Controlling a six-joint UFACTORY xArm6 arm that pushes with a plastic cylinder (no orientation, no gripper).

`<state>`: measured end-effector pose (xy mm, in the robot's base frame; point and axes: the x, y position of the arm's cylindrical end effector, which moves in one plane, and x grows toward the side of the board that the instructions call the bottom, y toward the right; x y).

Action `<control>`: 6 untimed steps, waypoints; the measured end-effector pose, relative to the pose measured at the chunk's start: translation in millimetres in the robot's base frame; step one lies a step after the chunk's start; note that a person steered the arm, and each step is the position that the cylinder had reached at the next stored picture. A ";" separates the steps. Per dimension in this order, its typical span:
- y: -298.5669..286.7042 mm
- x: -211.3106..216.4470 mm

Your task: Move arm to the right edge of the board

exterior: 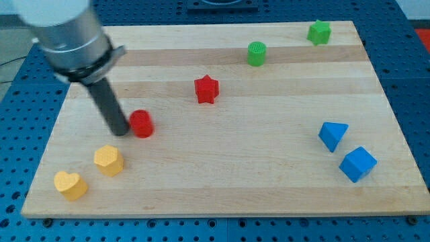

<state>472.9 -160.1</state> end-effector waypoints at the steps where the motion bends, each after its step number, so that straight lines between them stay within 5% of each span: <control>1: 57.4 -3.4; 2: 28.2 41.7; 3: 102.9 68.5; 4: 208.5 39.7; 6: 314.7 -40.6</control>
